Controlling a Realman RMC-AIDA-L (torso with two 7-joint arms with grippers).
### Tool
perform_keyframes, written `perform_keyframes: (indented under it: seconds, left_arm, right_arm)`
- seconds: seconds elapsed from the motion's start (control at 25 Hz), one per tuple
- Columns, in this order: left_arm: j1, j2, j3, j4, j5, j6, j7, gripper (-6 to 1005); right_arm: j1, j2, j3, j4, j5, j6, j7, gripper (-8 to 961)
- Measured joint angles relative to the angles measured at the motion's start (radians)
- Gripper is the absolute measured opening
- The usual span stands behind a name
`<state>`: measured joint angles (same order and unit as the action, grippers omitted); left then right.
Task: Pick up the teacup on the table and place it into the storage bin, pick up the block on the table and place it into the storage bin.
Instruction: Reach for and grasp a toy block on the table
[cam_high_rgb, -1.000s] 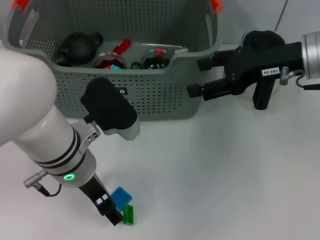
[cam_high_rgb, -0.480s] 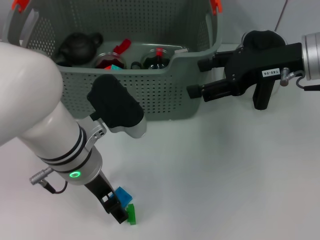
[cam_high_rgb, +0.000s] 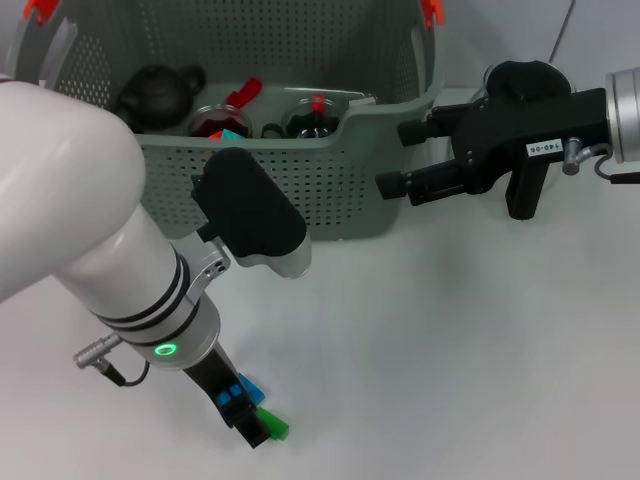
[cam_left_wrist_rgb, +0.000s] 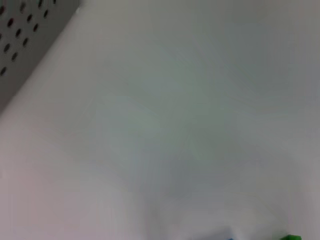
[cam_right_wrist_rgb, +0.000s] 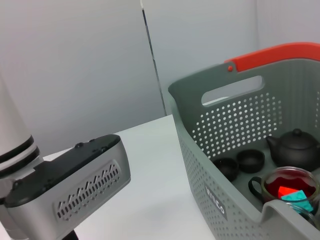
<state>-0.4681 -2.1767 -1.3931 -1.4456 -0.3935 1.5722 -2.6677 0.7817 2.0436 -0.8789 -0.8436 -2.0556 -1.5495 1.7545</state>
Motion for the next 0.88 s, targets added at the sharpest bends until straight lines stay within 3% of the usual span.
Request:
perform_keyframes:
  seconds: [0.88]
  left_arm:
    - [0.006, 0.003, -0.036, 0.032, 0.03, 0.004, -0.002, 945]
  right_arm:
    - [-0.006, 0.0, 0.0, 0.0, 0.004, 0.0, -0.007, 927]
